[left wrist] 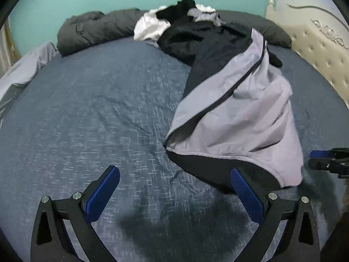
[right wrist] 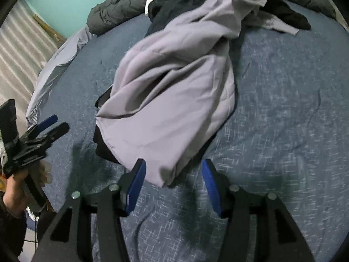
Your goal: Fold clothes
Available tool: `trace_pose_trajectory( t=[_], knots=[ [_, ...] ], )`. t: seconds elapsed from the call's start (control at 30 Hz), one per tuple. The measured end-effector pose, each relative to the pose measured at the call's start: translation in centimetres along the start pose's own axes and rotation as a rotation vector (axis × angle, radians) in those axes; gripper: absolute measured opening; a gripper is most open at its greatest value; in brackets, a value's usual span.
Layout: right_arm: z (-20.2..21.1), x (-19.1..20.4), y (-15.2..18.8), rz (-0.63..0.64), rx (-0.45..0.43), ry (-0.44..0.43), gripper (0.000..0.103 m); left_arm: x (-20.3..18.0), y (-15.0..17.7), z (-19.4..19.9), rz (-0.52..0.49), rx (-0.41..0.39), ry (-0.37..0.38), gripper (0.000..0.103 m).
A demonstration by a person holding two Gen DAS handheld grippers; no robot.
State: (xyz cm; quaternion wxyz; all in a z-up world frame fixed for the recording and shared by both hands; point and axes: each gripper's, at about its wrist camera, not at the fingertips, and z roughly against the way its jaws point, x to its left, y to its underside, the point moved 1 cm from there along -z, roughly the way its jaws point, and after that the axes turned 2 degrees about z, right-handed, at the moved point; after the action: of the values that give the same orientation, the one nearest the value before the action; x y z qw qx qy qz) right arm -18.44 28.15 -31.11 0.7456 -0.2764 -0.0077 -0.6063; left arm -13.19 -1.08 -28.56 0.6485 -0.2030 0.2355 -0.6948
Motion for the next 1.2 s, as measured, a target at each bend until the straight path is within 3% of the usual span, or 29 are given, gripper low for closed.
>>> trace_pose_trajectory(
  t=[0.23, 0.43, 0.53, 0.7, 0.8, 1.0, 1.2],
  knots=[
    [-2.9, -0.4, 0.1, -0.087, 0.033, -0.072, 0.054, -0.1, 0.3, -1.7, 0.027, 0.021, 0.064, 0.103],
    [-4.5, -1.2, 0.1, -0.159, 0.031, -0.119, 0.054, -0.9, 0.5, -1.7, 0.028, 0.036, 0.153, 0.096],
    [-4.7, -1.3, 0.0, -0.161, 0.012, -0.142, 0.043, -1.5, 0.3, -1.6, 0.014, 0.036, 0.178, 0.095],
    [-4.3, -1.2, -0.1, -0.133, -0.021, -0.148, 0.014, -2.2, 0.2, -2.2, -0.010, 0.043, 0.181, 0.095],
    [-3.6, -1.2, -0.3, -0.097, -0.048, -0.136, 0.005, -2.4, 0.3, -2.5, -0.024, 0.048, 0.184, 0.091],
    [-1.1, -1.3, -0.9, -0.054, -0.133, -0.118, 0.002, -2.2, 0.4, -2.1, -0.021, 0.047, 0.182, 0.087],
    [5.0, -1.0, -3.5, -0.012, -0.274, -0.088, 0.002, -1.8, -0.2, -1.4, -0.027, 0.030, 0.148, 0.087]
  ],
)
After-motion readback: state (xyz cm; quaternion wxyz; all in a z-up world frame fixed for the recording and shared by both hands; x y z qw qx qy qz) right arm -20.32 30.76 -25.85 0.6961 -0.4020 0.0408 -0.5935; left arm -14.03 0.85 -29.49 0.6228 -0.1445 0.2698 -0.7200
